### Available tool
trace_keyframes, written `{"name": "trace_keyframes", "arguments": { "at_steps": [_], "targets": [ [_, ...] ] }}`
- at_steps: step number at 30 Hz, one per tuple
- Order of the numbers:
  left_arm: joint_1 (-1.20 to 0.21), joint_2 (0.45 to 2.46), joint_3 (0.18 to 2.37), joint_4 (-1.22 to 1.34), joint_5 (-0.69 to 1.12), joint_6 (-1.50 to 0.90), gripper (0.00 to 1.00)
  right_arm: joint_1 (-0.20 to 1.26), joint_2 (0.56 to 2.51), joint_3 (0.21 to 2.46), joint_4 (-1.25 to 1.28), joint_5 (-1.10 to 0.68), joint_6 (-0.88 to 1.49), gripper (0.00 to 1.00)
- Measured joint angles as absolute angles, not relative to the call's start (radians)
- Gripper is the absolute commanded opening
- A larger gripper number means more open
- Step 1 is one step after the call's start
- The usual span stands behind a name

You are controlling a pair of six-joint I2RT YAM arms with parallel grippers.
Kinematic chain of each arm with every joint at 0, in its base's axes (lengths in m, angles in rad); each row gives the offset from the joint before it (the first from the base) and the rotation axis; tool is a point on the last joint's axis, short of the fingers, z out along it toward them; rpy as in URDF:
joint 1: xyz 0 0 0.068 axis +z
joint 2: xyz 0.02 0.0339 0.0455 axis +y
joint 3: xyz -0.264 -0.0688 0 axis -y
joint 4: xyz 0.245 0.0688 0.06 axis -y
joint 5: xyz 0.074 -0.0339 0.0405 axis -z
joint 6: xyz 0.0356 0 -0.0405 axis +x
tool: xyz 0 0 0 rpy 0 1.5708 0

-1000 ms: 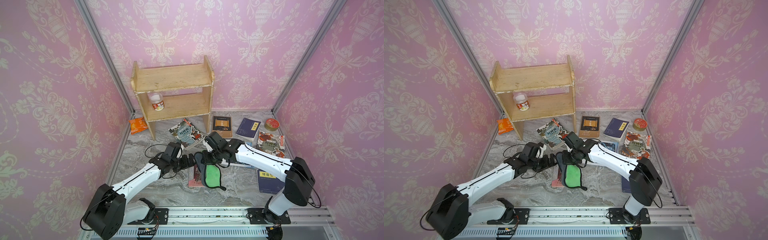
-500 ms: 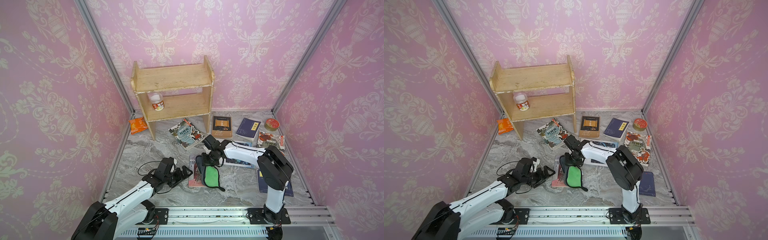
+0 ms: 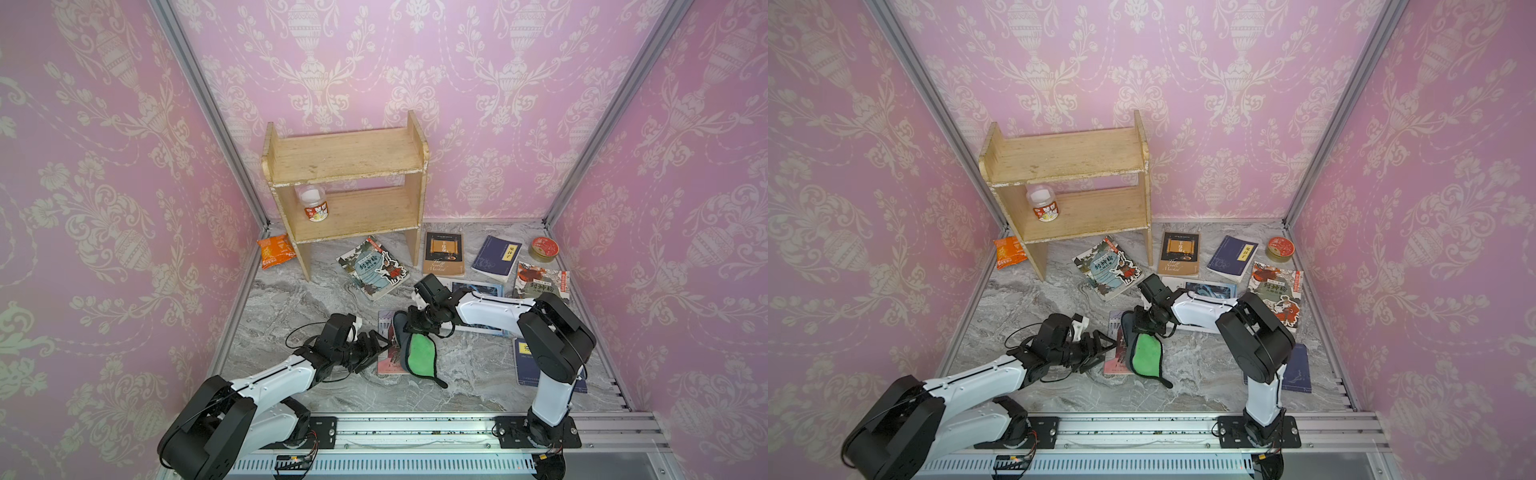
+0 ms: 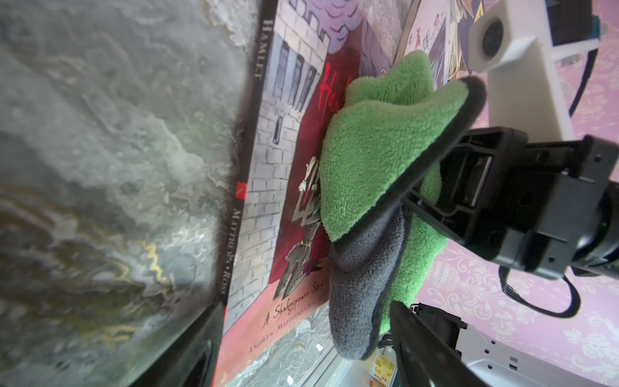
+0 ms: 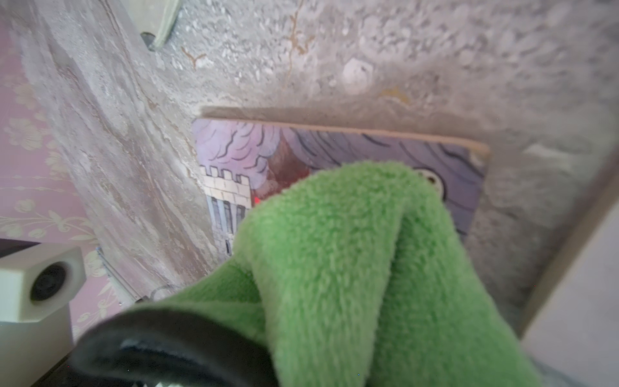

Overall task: Wipe the cover of the book
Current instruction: Pick up the book from the center of the board.

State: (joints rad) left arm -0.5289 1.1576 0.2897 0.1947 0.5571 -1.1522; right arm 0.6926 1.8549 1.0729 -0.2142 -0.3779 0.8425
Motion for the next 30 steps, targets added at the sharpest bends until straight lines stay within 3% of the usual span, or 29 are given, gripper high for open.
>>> {"name": "trace_keyframes", "arguments": {
  "at_steps": [2, 4, 13, 21, 30],
  "targets": [
    [-0.535, 1.158, 0.292, 0.223, 0.564, -1.162, 0.62, 0.691, 1.856, 1.058, -0.174, -0.395, 0.860, 0.00],
    [-0.541, 1.157, 0.297, 0.241, 0.570, -1.166, 0.62, 0.688, 1.863, 1.048, -0.137, -0.416, 0.873, 0.00],
    [-0.553, 1.106, 0.331, 0.111, 0.524, -1.131, 0.92, 0.676, 1.864, 1.032, -0.088, -0.446, 0.887, 0.00],
    [-0.562, 1.162, 0.340, 0.067, 0.488, -1.111, 0.95, 0.669, 1.810, 1.044, -0.223, -0.340, 0.834, 0.00],
    [-0.586, 1.220, 0.353, 0.152, 0.492, -1.110, 0.98, 0.667, 1.804, 0.994, -0.160, -0.359, 0.839, 0.00]
  ]
}}
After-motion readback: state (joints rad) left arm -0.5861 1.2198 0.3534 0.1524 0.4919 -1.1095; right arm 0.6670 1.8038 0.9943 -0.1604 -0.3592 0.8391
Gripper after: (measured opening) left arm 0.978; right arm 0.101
